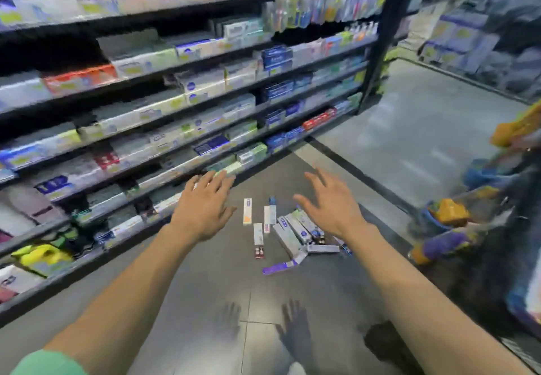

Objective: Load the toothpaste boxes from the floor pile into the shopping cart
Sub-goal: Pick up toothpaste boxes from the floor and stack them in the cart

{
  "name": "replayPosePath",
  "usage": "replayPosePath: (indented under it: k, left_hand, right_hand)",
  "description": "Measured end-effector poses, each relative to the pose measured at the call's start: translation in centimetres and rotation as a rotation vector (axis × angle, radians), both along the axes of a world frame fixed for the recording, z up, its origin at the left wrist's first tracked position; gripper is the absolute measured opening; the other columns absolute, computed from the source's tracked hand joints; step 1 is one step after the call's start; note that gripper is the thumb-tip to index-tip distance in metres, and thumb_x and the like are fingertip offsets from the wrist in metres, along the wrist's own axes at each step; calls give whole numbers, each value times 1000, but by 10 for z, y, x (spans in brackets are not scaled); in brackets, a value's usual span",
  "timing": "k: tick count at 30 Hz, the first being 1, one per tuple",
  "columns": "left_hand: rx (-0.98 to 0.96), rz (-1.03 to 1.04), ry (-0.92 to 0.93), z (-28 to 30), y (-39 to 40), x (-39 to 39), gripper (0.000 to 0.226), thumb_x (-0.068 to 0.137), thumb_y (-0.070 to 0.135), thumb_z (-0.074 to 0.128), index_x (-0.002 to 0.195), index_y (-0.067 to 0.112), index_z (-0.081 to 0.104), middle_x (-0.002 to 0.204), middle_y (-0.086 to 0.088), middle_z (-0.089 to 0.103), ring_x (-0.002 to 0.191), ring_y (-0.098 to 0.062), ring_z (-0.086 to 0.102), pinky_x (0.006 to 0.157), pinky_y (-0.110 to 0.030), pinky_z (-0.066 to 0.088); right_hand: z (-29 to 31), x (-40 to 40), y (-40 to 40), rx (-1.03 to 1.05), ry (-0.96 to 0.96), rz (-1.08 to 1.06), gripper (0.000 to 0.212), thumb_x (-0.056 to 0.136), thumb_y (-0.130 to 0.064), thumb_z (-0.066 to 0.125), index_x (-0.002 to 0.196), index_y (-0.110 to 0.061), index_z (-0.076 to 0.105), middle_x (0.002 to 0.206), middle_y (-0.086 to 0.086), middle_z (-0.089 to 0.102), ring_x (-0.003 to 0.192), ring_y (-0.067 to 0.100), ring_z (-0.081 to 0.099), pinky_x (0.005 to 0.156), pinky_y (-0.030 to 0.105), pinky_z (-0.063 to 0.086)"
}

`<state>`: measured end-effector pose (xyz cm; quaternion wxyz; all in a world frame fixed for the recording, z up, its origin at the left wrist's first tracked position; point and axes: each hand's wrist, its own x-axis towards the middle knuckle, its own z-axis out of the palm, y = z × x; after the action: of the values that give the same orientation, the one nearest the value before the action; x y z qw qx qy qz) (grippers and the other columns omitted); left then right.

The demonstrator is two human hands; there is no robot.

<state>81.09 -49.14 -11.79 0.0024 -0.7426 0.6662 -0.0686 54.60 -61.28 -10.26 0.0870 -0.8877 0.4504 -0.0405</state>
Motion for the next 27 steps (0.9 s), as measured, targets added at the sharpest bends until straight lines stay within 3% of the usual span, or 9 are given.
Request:
replayPosePath:
  k: [5, 11, 15, 23, 25, 27]
  left_hand:
    - [55, -91, 28, -17, -90, -67, 68, 99, 53, 45, 156, 16, 36, 161, -8, 37, 146, -30, 35, 118, -49, 27]
    - [121, -121, 48, -29, -153, -91, 68, 101, 55, 41, 158, 18, 31, 164, -6, 31, 149, -28, 30, 120, -50, 26]
    - [160, -134, 74, -45, -189, -96, 67, 100, 53, 44, 155, 17, 34, 162, -7, 34, 150, -27, 30, 117, -49, 27]
    - [273, -245, 140, -108, -297, -103, 69, 102, 56, 37, 160, 22, 22, 166, -2, 25, 151, -25, 24, 120, -46, 21]
    - [289, -266, 166, -135, -328, -106, 68, 102, 57, 33, 160, 22, 22, 166, -1, 24, 152, -24, 21, 120, -45, 20]
    - [291, -276, 182, -165, -350, -111, 71, 100, 60, 26, 160, 22, 23, 166, -1, 24, 152, -24, 22, 119, -45, 22]
  right_hand:
    - [-19, -71, -63, 42, 31, -81, 98, 82, -79, 6, 157, -21, 31, 166, 11, 21, 153, 30, 21, 123, 46, 22]
    - [-39, -102, -108, 88, 41, -129, 95, 84, -78, 6, 156, -22, 33, 166, 10, 24, 151, 29, 25, 122, 46, 25]
    - [-56, -114, -137, 146, 82, -155, 76, 98, -69, 29, 158, -21, 29, 167, 9, 20, 153, 29, 19, 125, 45, 18]
    - [-101, -120, -212, 174, 165, -235, 73, 100, -64, 34, 159, -22, 26, 168, 8, 19, 154, 28, 15, 126, 42, 14]
    - [-122, -119, -234, 187, 151, -264, 75, 97, -66, 31, 158, -22, 28, 167, 8, 20, 154, 28, 16, 126, 42, 14]
    - [-153, -118, -250, 195, 147, -271, 90, 85, -74, 16, 156, -20, 30, 166, 9, 23, 154, 29, 18, 125, 44, 16]
